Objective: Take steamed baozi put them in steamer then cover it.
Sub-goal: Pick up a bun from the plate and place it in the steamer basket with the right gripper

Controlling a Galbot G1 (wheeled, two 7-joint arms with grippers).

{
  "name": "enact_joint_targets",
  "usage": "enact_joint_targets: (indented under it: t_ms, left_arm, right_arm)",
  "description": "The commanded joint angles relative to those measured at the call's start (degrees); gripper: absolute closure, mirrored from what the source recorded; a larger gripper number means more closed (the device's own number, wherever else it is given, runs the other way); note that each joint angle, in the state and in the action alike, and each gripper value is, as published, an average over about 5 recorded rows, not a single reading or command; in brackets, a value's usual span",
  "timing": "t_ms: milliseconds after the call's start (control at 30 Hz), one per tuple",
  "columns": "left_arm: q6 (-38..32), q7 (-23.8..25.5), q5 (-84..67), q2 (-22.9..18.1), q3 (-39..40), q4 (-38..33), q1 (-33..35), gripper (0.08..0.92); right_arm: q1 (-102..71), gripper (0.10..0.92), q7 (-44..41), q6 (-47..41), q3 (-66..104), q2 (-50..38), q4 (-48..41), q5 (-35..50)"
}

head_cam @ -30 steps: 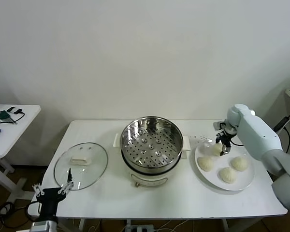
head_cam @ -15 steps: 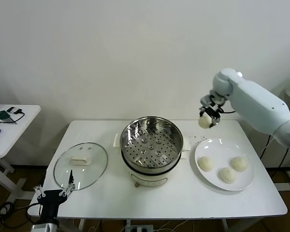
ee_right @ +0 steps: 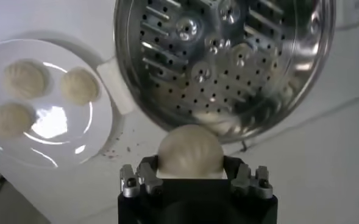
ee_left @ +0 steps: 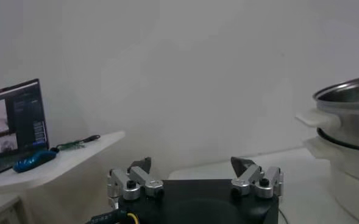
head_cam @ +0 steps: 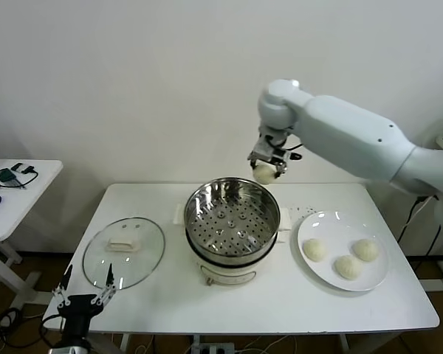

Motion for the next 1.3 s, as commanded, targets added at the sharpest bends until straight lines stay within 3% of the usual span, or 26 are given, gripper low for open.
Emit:
enact_joint_targets:
  t_ms: [33,233,600,767,867,1067,1300]
  left_arm:
    - [0.3,0.2,-0.1,0.3,-0.2,-1.1,0.8,0.177]
    - [0.3,0.1,-0.3,0.0,-0.3,-1.2,1.1,0.177]
    - [0.1,0.1,-0.5,-0.4,-0.4,-1.1,1.5,0.177]
    - [0.1,0.1,-0.3,-0.6,-0.2,-1.1,1.3,0.177]
    - [0.1,0.1,-0.3,-0.6,-0.3,-1.1,1.3,0.177]
    - [0.1,0.0,-0.4,-0.5,-0.5,-1.4,1.6,0.177]
    - [0.2,0.0,-0.1,-0.4,-0.5,-2.2,2.1,0.177]
  right_arm:
    - [-4.6,0.330,1.8,4.0,-0.6,5.5,-0.1,-8.5]
    - [-9.2,0.330,4.2,6.7,1.8,7.7,-6.2,-16.0]
    - [-12.7,0.326,5.1,6.8,2.0,9.4,-11.7,-16.7]
    - [-12.8,0.256,5.3,6.8,2.1,9.5,-12.0,-16.2]
    - [-12.3,0.210,5.3,6.8,2.1,8.9,-10.8,-15.4]
    - [-9.6,0.203,4.2,7.3,2.6,5.5,-4.8,-13.1]
    - [-2.6,0.203,2.1,5.2,2.7,-6.1,7.3,-1.8]
